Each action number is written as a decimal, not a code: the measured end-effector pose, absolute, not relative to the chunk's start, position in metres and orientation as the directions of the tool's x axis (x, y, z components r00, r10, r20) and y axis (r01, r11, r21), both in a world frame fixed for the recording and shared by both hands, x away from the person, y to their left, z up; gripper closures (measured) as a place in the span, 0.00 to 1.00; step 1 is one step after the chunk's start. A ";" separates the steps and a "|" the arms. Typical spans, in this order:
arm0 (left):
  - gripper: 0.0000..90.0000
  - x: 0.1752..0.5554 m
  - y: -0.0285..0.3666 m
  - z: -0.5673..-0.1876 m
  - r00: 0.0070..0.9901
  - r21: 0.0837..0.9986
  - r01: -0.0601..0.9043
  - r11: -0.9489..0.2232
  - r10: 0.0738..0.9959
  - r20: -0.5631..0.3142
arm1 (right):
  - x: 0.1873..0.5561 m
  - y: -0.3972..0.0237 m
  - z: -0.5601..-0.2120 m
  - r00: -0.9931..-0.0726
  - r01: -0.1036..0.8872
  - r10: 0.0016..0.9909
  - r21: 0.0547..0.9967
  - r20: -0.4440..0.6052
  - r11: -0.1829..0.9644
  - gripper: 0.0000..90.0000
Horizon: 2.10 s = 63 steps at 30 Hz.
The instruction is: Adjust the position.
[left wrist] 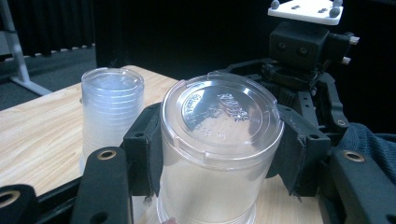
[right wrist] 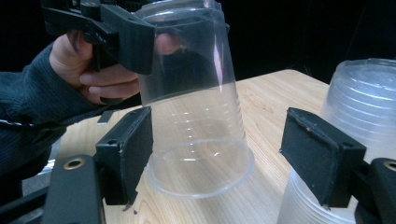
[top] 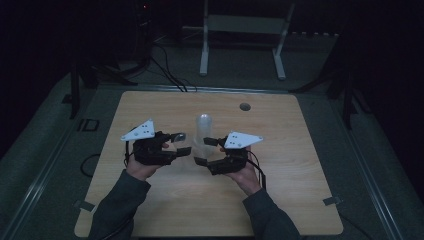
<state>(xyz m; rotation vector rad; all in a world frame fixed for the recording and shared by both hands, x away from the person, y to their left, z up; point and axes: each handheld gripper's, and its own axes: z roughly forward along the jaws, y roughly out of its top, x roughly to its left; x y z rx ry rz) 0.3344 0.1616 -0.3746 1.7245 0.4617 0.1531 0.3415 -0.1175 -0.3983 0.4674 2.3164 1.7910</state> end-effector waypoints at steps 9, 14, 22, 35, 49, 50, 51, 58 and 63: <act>0.46 0.334 0.161 -0.374 0.917 0.969 0.223 -0.103 0.359 -0.173 | 0.341 -0.115 -0.399 -0.939 0.139 0.337 0.970 0.065 0.200 0.24; 0.46 0.334 0.161 -0.374 0.920 0.970 0.228 -0.083 0.345 -0.186 | 0.340 -0.114 -0.399 -0.946 0.140 0.314 0.974 0.079 0.180 0.24; 0.46 0.335 0.161 -0.376 0.924 0.970 0.240 -0.047 0.318 -0.213 | 0.340 -0.114 -0.402 -0.949 0.150 0.298 0.979 0.104 0.138 0.24; 0.46 0.336 0.163 -0.376 0.923 0.967 0.253 0.020 0.295 -0.247 | 0.339 -0.111 -0.406 -0.950 0.166 0.280 0.982 0.137 0.086 0.23; 0.46 0.336 0.160 -0.379 0.928 0.964 0.263 0.046 0.261 -0.266 | 0.340 -0.105 -0.408 -0.953 0.170 0.269 0.981 0.141 0.089 0.22; 0.46 0.336 0.160 -0.378 0.929 0.964 0.262 0.051 0.256 -0.266 | 0.340 -0.105 -0.407 -0.953 0.166 0.270 0.982 0.135 0.094 0.23; 0.46 0.336 0.160 -0.378 0.929 0.964 0.262 0.051 0.256 -0.266 | 0.340 -0.105 -0.407 -0.953 0.166 0.270 0.982 0.135 0.094 0.23; 0.45 0.337 0.161 -0.379 0.928 0.962 0.268 0.053 0.254 -0.272 | 0.338 -0.104 -0.405 -0.958 0.139 0.268 0.983 0.104 0.118 0.30; 0.39 0.337 0.161 -0.378 0.927 0.963 0.265 0.045 0.263 -0.267 | 0.338 -0.105 -0.404 -0.959 0.136 0.267 0.983 0.099 0.125 0.32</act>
